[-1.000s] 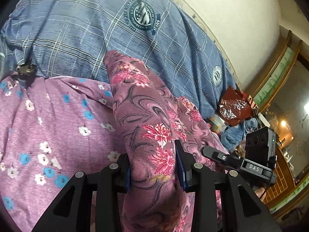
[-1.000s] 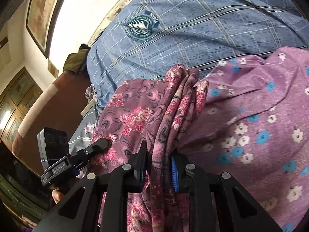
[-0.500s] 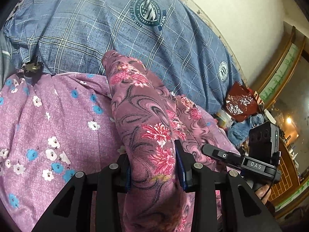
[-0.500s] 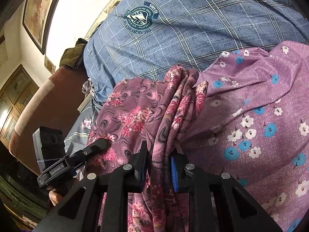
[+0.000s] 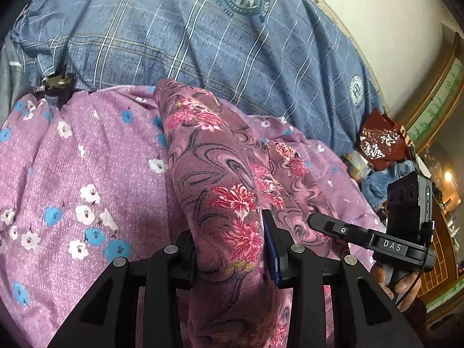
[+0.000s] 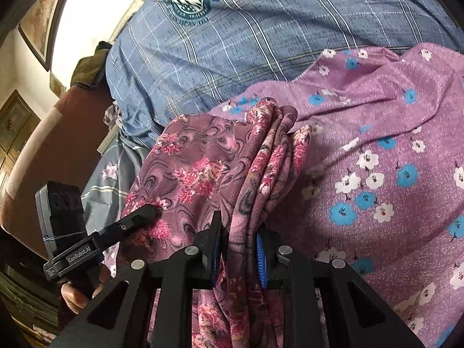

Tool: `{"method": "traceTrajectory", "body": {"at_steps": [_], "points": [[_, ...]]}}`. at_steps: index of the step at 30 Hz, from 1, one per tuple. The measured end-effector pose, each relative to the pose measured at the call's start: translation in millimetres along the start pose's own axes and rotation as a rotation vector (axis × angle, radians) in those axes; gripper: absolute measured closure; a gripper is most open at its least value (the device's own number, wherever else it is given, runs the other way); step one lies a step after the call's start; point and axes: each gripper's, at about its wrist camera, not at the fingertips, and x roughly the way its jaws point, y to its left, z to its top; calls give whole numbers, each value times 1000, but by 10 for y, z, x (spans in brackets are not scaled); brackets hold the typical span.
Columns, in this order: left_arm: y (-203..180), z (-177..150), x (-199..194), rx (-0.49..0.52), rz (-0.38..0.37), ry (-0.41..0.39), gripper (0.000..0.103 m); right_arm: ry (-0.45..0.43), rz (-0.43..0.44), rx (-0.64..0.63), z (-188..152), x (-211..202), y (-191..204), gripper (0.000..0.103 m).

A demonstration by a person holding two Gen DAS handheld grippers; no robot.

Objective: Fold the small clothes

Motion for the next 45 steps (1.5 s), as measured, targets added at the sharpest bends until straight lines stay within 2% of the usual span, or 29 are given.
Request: {"method": "traceTrajectory", "body": {"at_steps": [9, 15, 22, 31, 39, 41, 45], "points": [[-39, -9, 87, -5, 63, 23, 68, 24, -38, -3, -9, 109, -27, 84], [-79, -19, 176, 1, 126, 44, 66, 45, -108, -36, -32, 195, -17, 84], [-143, -41, 228, 19, 184, 59, 63, 57, -149, -69, -59, 243, 8, 83], [-184, -82, 262, 42, 237, 61, 58, 72, -164, -77, -57, 291, 13, 81], [-260, -112, 276, 75, 314, 49, 46, 82, -179, -92, -55, 333, 24, 76], [-280, -115, 282, 84, 349, 42, 40, 86, -181, -86, -54, 342, 9, 72], [-305, -126, 286, 82, 372, 37, 36, 90, -185, -66, -52, 347, -36, 65]]}}
